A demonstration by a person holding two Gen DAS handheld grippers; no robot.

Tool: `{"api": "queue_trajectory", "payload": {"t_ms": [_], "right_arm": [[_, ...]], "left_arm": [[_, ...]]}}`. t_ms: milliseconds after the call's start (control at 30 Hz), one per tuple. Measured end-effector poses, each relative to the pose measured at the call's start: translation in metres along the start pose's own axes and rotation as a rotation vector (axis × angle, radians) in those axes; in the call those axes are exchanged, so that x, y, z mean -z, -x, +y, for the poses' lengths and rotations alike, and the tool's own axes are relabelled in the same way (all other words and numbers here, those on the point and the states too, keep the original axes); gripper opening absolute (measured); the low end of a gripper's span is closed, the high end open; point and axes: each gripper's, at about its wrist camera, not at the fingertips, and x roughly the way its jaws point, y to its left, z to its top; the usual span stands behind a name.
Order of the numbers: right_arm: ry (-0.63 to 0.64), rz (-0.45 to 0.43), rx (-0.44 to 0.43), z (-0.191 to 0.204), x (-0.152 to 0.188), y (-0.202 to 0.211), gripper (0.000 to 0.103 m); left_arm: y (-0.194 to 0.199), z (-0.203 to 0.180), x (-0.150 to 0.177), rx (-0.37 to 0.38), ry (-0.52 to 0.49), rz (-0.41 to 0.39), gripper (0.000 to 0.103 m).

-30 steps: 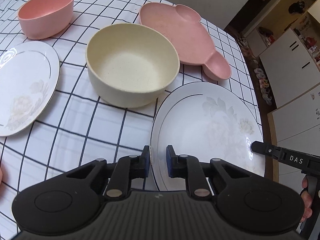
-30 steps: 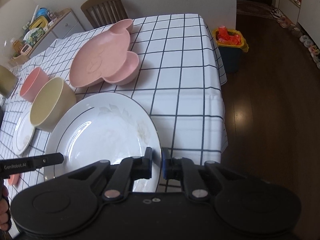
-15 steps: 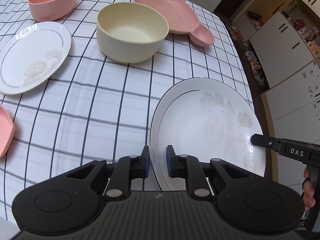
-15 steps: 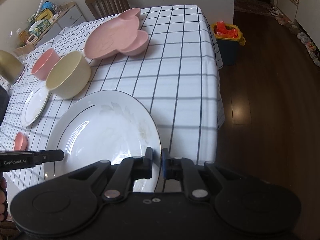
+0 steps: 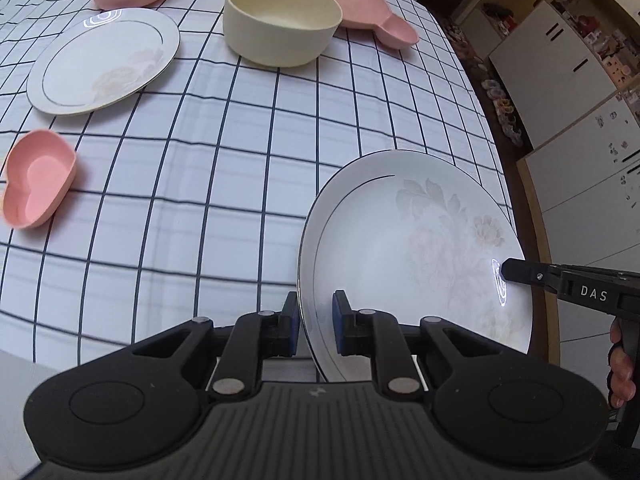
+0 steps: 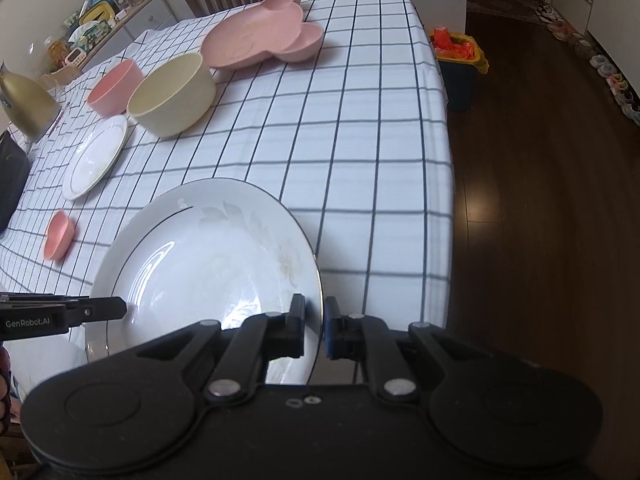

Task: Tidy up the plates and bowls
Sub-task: 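Lift the large floral plate with both grippers and carry it toward the table edge, then lower the large floral plate onto the cloth and open both grippers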

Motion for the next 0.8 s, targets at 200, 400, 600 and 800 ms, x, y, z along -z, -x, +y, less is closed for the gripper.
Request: {"api": "queue_trajectory", "payload": {"t_ms": [200, 400, 600, 800], "right_arm": [[-0.001, 0.009, 0.012, 0.004, 0.015, 0.002, 0.008], [-0.009, 0.015, 0.028, 0.004, 0.021, 0.000, 0.008], [-0.015, 0.021, 0.046, 0.006, 0.019, 0.000, 0.011], [0.036, 0.024, 0.097, 0.013, 0.010, 0.001, 0.022]], "left_arm": [[0.001, -0.001, 0.015, -0.010, -0.024, 0.014, 0.016], [0.000, -0.003, 0.018, -0.017, -0.036, 0.014, 0.016], [-0.001, -0.004, 0.016, -0.025, -0.047, 0.014, 0.016], [0.008, -0.007, 0.012, -0.053, -0.077, -0.027, 0.016]]}}
